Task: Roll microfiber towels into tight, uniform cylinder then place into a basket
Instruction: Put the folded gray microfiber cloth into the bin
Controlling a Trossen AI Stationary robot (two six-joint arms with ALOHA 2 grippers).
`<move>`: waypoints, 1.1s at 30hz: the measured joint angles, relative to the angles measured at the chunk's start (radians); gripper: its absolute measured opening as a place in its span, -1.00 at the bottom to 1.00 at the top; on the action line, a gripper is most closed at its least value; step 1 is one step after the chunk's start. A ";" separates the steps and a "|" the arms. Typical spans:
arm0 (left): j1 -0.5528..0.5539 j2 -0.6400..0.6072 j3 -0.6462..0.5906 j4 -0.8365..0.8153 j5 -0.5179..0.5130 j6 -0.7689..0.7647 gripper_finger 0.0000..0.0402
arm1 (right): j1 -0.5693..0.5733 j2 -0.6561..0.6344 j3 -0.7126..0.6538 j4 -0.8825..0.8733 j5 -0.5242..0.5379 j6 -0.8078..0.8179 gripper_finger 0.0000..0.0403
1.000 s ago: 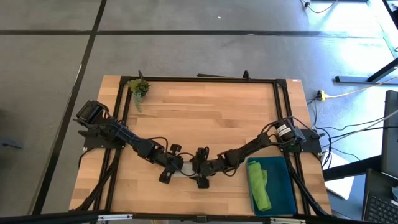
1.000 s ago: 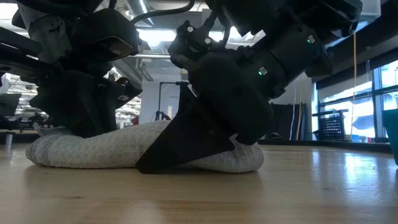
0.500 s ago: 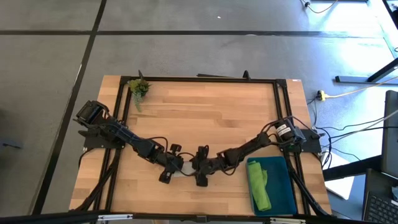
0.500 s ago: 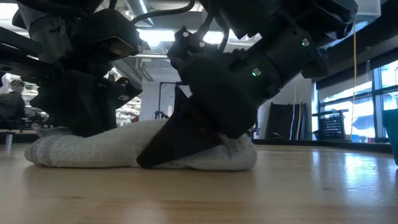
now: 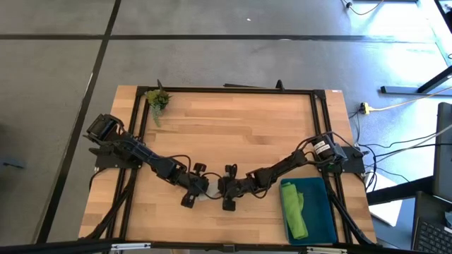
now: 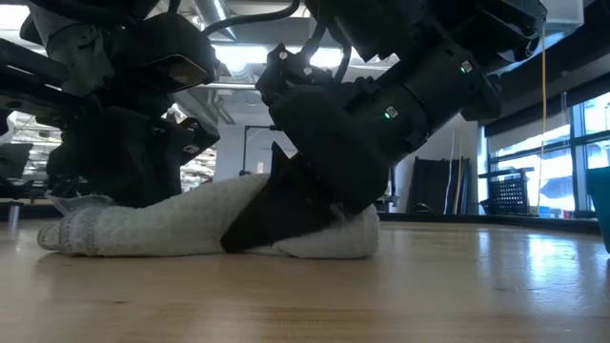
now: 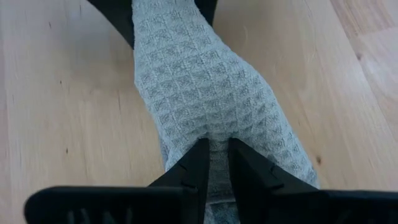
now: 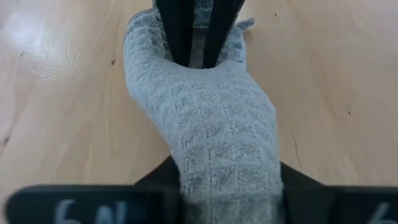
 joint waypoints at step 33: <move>0.000 0.000 0.000 0.020 -0.025 -0.027 -0.66 | -0.016 -0.001 -0.001 -0.006 -0.037 0.001 -0.77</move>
